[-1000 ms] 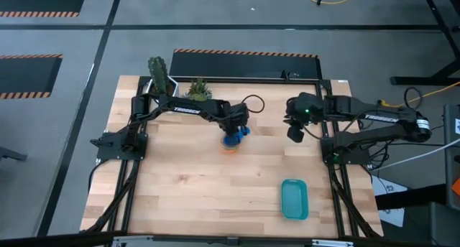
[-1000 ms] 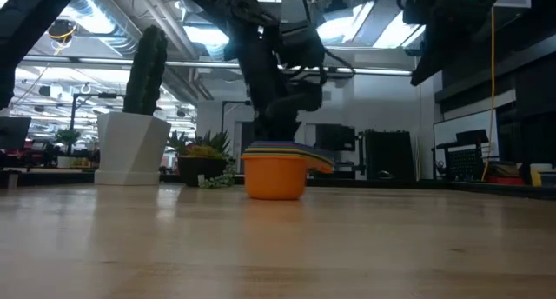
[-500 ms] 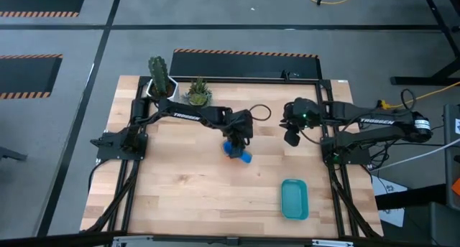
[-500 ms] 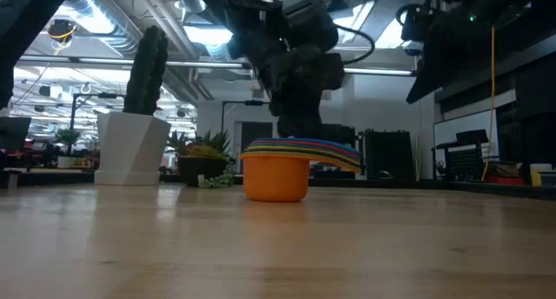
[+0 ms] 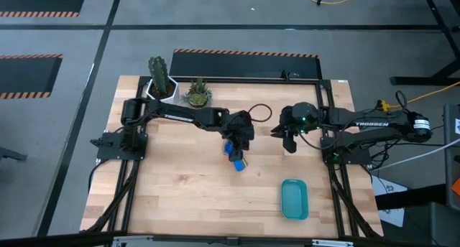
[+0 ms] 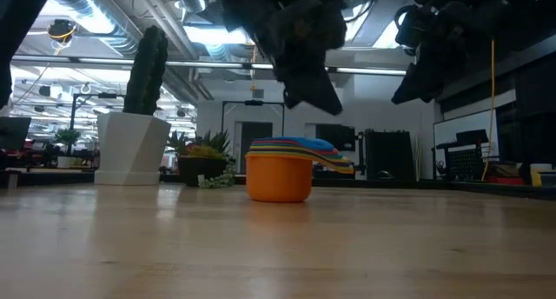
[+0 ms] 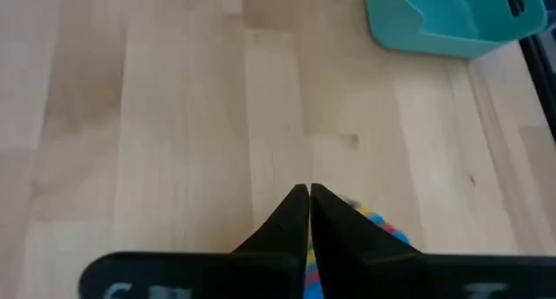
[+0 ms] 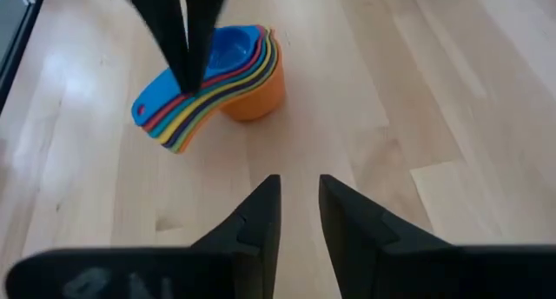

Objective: Nest measuring cups in basket
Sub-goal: Stack the blue measuring cup on top of the red measuring cup

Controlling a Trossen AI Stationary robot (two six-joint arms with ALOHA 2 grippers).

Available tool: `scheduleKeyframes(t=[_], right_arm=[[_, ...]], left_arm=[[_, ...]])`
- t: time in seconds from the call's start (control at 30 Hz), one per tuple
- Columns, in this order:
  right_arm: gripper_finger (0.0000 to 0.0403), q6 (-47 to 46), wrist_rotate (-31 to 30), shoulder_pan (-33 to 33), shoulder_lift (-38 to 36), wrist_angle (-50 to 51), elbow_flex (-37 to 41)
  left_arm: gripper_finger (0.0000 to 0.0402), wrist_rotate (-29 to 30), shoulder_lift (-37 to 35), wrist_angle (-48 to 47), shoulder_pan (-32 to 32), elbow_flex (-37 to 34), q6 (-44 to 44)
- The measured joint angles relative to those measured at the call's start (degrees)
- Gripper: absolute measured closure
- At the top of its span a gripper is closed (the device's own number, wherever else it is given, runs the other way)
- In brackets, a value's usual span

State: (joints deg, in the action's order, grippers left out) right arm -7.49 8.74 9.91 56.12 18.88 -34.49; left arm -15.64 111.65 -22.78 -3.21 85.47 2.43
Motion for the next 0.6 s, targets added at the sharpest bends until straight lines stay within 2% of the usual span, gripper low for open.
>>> scheduleKeyframes(t=[0.23, 0.47, 0.6], right_arm=[[0.0317, -1.0, 0.0, 0.0, 0.9, -2.3, 0.1], [0.0317, -3.0, 0.0, -0.1, 6.8, -9.2, 0.1], [0.0317, -3.0, 0.0, -0.5, 11.6, -12.7, 0.1]], left_arm=[[0.0397, -0.4, -4.4, -9.5, 1.6, 0.1, 1.2], [0.0399, -1.3, -4.6, -16.5, 7.5, 0.0, 5.8], [0.0399, 3.0, -3.9, -17.4, 11.6, 0.0, 8.7]])
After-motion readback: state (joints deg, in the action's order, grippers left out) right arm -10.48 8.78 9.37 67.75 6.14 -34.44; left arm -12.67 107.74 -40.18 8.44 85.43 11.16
